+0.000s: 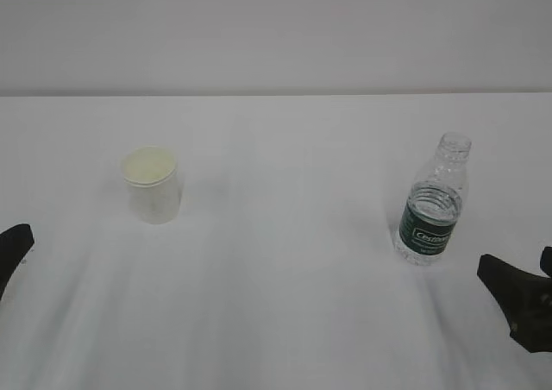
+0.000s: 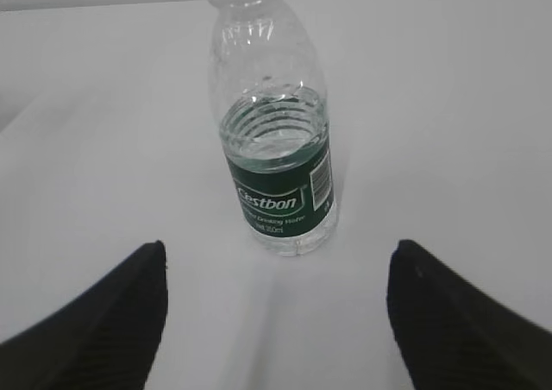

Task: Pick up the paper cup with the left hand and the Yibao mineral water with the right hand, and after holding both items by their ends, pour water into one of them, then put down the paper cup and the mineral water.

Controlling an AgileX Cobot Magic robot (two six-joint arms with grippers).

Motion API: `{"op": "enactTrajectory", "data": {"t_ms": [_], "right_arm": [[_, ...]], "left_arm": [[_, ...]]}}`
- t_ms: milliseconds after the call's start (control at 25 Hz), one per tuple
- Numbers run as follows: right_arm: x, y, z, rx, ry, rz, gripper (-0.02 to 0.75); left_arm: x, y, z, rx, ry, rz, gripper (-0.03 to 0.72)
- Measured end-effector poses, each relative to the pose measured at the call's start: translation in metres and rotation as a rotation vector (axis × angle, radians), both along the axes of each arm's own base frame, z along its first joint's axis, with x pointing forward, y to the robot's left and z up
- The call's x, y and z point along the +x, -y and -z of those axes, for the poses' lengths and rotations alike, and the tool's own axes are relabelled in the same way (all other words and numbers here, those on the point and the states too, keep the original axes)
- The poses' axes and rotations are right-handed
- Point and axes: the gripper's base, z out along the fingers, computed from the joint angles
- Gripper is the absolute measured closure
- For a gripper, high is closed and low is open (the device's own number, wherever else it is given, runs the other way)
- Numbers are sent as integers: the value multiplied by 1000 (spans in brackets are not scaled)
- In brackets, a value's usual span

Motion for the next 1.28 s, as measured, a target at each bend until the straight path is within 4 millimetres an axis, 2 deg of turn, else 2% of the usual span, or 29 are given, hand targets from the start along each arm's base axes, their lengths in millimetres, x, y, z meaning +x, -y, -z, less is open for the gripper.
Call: {"op": "enactTrajectory", "data": {"t_ms": [160, 360, 600, 760, 1280], "right_arm": [[3, -1, 4, 0, -1, 0, 179], [6, -2, 12, -5, -18, -7, 192], [12, -6, 19, -24, 23, -49, 116], [12, -7, 25, -35, -2, -52, 111], [13, -5, 30, -106, -4, -59, 111]], "left_arm": [[0, 0, 0, 0, 2, 2, 181], [0, 0, 0, 1, 1, 4, 191], [-1, 3, 1, 19, -4, 41, 145], [-1, 4, 1, 22, -7, 48, 120], [-2, 5, 1, 30, -7, 65, 118]]}}
